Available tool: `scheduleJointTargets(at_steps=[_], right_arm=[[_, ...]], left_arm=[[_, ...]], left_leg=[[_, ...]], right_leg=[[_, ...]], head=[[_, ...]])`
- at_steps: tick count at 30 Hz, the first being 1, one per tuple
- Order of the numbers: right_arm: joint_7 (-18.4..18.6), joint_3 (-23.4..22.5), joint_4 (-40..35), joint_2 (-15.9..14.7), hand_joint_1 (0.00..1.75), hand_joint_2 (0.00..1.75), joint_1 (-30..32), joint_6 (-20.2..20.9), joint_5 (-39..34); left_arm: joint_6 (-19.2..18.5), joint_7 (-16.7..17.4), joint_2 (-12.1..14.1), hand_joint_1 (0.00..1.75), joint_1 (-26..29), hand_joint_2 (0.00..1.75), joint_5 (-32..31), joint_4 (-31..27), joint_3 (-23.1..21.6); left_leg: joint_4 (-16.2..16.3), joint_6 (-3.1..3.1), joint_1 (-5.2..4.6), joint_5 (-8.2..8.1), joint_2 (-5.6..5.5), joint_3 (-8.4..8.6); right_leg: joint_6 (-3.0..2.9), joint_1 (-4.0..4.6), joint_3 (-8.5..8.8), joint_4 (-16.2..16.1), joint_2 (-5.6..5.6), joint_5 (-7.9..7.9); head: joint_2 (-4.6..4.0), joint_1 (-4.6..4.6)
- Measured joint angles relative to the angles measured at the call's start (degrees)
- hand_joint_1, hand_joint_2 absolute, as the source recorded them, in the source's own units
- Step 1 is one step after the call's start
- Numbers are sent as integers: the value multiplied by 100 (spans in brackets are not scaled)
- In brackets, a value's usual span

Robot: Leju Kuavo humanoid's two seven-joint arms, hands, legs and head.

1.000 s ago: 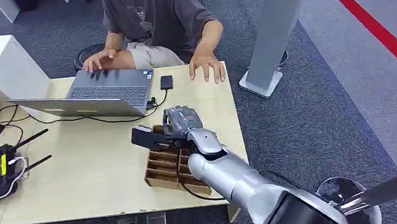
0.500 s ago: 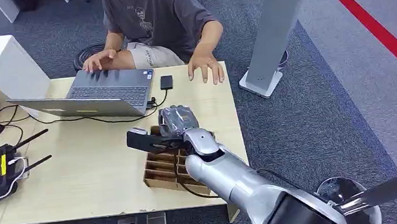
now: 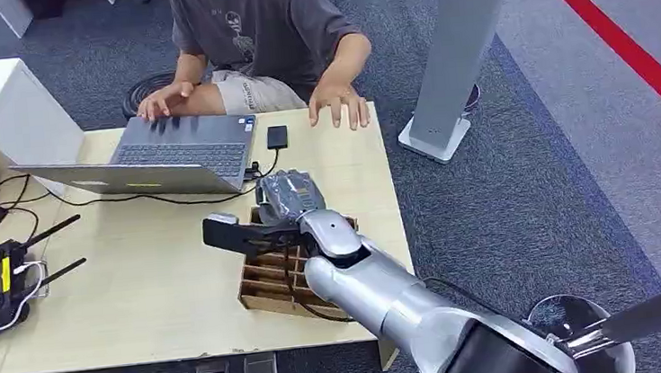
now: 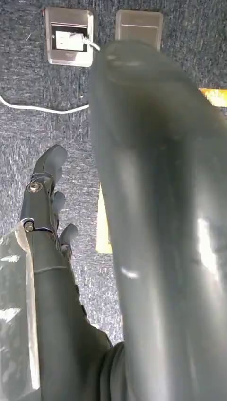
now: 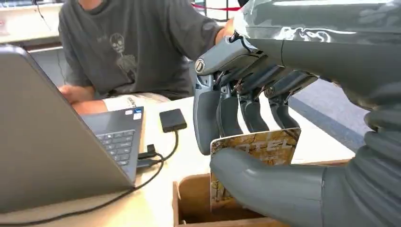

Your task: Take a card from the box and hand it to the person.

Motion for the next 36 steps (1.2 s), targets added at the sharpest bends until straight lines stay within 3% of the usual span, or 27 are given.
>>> scheduleJointTargets(at_steps=[8,16,27,29,36], right_arm=[[-76,-77,-545,-81,143,175,-2,-15,-81],[-61,-324,-1795,-374,141,175,-1,-39,-109],[-9,-712,-3188,-756,141,175,0,-430,124],[-24,-780,-3281,-793,133,175,-36,-596,266],[13,-861,-2866,-809,136,175,-630,-1115,996]], left_arm=[[59,4,0,0,6,0,28,0,0],[79,-63,0,0,20,0,109,0,2],[57,-203,-4,0,31,0,118,0,2],[55,-210,-4,0,32,0,118,0,2],[81,-289,-44,0,29,0,83,0,4]], left_leg=[[0,0,0,0,0,0],[0,0,0,0,1,1],[1,0,0,0,1,1],[1,0,0,0,1,0],[0,0,0,0,0,-1]], right_leg=[[0,0,0,0,0,0],[0,0,-2,0,1,0],[0,0,-1,-1,0,0],[0,0,-1,0,0,0],[0,0,0,0,0,0]], head=[[0,2],[0,4],[0,0],[0,2],[0,2]])
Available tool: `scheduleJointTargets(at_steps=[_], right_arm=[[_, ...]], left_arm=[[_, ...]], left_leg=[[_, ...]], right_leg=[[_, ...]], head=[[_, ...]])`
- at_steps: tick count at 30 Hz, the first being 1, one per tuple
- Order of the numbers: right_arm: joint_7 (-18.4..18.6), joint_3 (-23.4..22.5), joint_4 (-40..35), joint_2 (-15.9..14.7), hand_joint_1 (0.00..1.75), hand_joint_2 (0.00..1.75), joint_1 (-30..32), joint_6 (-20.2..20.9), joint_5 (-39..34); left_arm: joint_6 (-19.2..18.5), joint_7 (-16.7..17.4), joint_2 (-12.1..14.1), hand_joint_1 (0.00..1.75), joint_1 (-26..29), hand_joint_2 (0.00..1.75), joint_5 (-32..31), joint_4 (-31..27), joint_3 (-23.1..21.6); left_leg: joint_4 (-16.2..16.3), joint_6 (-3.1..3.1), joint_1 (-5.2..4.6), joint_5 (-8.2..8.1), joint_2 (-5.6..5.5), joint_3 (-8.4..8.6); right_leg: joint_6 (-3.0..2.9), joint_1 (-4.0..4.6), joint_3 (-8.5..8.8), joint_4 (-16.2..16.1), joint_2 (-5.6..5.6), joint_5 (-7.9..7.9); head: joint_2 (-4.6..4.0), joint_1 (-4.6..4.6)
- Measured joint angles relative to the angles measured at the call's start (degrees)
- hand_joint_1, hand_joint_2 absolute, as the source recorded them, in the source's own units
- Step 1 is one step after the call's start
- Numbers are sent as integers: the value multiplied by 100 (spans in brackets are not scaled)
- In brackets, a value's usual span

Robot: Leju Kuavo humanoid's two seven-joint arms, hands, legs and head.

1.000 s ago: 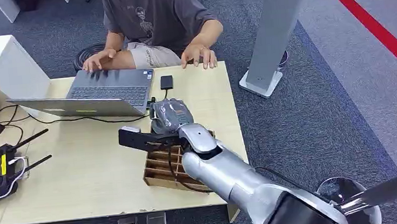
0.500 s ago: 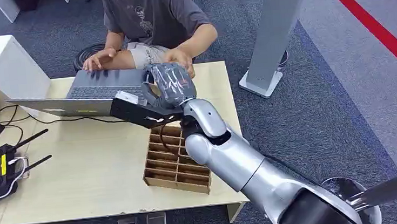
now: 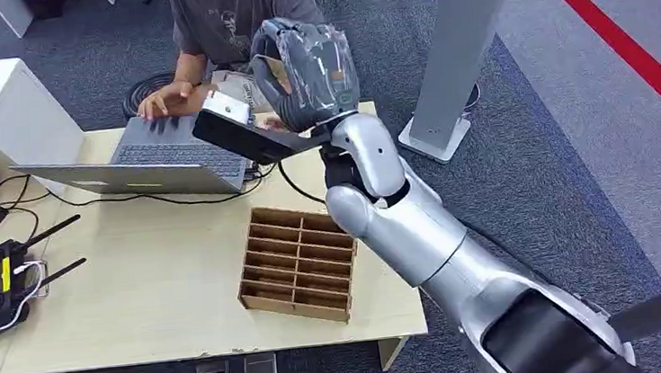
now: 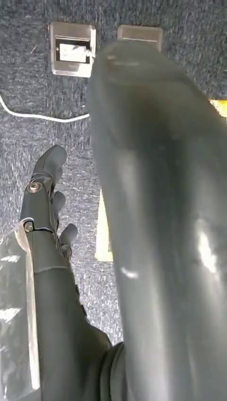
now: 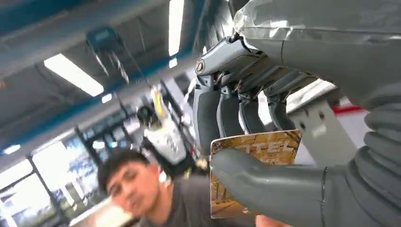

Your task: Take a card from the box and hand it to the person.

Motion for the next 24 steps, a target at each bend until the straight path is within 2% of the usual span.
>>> scheduleJointTargets(at_steps=[5,7,17,18,19,23,24], right_arm=[[20,2,797,99,134,175,-191,-160,256],[15,13,1083,140,140,175,-206,-158,306],[81,83,2167,396,134,175,-183,-94,497],[83,87,2237,415,106,175,-181,-92,505],[83,98,2319,435,0,175,-181,-92,523],[74,127,2575,496,0,175,-169,-92,547],[68,129,2604,514,0,0,-165,-99,549]], left_arm=[[2,63,-2,0,-5,0,-15,0,0],[26,120,-2,0,-5,0,-13,0,0],[107,267,-2,0,-9,0,-2,0,0],[107,271,-2,0,-9,0,-2,0,0],[109,275,-2,0,-9,0,-2,0,0],[144,301,0,0,-10,0,17,0,0],[153,310,0,0,-9,0,26,0,0]], left_leg=[[0,0,0,0,-1,0],[0,0,0,0,-1,0],[0,0,0,0,-2,-3],[0,0,0,0,-2,-4],[0,0,0,0,-2,-3],[0,0,0,0,-1,-3],[0,0,0,0,-1,-3]], right_leg=[[0,0,1,0,0,0],[0,0,1,1,0,0],[0,0,-2,0,-1,0],[0,0,-2,0,-1,0],[0,0,-3,0,-1,0],[0,0,-2,1,0,0],[0,0,-2,0,0,0]], head=[[0,-2],[0,2],[0,-4],[0,0],[0,-2],[0,-2],[0,0]])
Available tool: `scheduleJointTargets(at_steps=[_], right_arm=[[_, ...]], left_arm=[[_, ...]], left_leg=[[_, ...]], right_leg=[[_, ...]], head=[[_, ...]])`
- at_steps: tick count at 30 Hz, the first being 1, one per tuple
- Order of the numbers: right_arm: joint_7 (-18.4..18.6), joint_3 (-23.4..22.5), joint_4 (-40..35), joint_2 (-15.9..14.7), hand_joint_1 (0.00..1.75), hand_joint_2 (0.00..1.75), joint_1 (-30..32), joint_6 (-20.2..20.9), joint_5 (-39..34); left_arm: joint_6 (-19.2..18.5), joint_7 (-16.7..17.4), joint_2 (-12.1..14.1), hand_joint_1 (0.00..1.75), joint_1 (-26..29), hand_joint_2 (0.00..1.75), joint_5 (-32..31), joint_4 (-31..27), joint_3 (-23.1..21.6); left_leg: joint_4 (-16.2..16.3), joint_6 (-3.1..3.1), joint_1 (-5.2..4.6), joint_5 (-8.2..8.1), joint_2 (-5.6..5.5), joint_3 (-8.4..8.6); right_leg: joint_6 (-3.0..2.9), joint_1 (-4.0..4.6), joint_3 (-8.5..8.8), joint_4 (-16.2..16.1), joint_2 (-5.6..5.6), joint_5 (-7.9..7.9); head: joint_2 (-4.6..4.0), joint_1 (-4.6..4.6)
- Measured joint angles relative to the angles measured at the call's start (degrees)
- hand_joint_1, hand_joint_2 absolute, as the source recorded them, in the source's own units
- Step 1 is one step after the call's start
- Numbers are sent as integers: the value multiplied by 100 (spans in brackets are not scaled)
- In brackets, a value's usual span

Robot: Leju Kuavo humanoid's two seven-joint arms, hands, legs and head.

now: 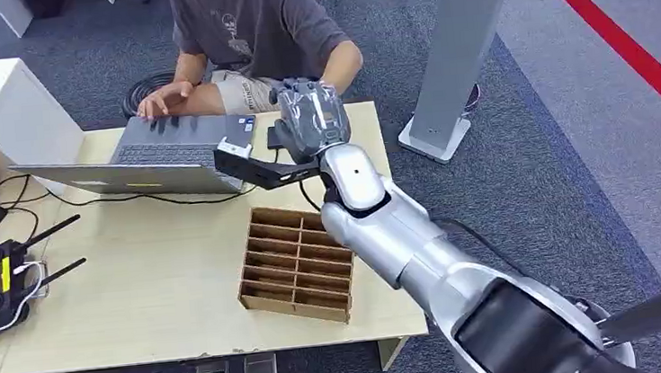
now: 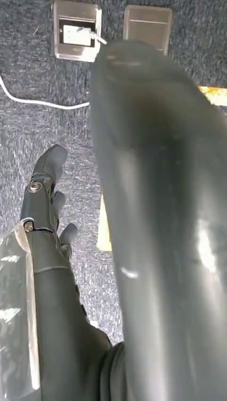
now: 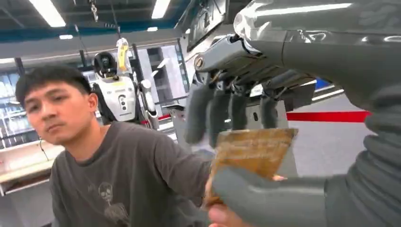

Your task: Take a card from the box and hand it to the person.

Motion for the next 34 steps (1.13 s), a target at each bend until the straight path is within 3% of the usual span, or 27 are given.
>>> scheduleJointTargets(at_steps=[17,23,27,28,31,34], right_arm=[[-442,15,280,142,0,0,16,-428,-435],[-837,-70,135,118,0,0,135,-671,-1021],[-1114,-197,-347,-13,0,0,393,-985,-1643],[-1173,-227,-519,-72,0,175,471,-1032,-1815],[-1492,-358,-1138,-269,0,175,811,-1104,-2586],[-1849,-483,-1841,-492,0,175,1227,-920,-3792]], left_arm=[[70,15,0,0,1,0,112,0,24],[120,15,0,0,1,0,168,0,98],[109,9,0,0,5,0,171,0,109],[105,7,0,0,7,0,168,0,109],[79,4,0,0,11,0,149,0,107],[59,4,0,0,17,0,105,0,107]], left_leg=[[0,0,0,0,0,0],[0,0,0,0,1,2],[0,0,0,0,1,3],[0,0,0,0,1,4],[0,0,0,0,1,4],[0,0,0,0,-1,6]], right_leg=[[0,0,-1,0,0,0],[0,0,-1,0,1,0],[0,0,-1,-1,0,0],[0,0,-1,-1,0,0],[0,0,1,-2,1,0],[0,0,1,-3,-1,0]], head=[[0,0],[0,-4],[0,-2],[0,-2],[0,2],[0,2]])
